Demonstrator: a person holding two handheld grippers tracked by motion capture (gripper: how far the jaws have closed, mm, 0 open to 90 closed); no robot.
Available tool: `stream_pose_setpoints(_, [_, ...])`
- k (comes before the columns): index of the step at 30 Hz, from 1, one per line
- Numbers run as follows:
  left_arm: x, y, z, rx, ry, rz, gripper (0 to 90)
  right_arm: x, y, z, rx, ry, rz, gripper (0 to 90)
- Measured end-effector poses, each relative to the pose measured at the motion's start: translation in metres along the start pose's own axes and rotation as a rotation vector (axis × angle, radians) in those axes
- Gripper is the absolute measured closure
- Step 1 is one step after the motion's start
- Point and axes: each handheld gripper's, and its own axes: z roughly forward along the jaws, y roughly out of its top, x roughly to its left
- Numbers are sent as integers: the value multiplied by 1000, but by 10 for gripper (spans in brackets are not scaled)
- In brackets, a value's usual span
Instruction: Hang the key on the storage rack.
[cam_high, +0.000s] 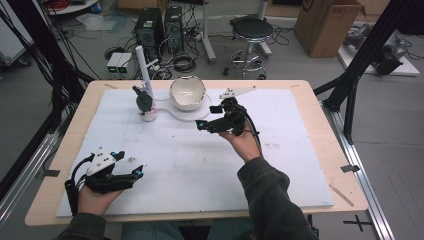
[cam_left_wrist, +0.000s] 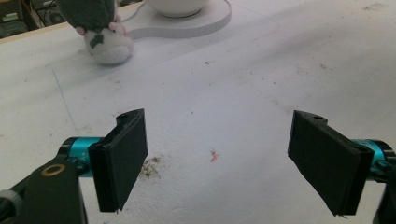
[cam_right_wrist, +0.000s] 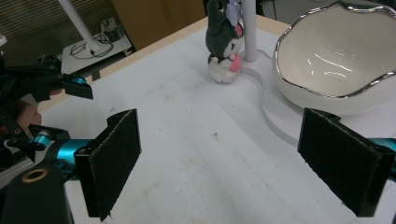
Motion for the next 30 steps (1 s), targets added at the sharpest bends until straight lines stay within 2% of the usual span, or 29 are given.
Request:
stream_pose_setpoints(6, [-1,0,1,3,4,4,202,-5,-8,-14,-19,-7,21,126])
stream_pose_setpoints(13, [-2,1,3,8,-3,6,202,-7,-15,-25,-22,-22,15,126])
stream_pose_setpoints(30, [-2,1,3,12,-4,9,202,-8,-29,-41,-25,-51,17,116])
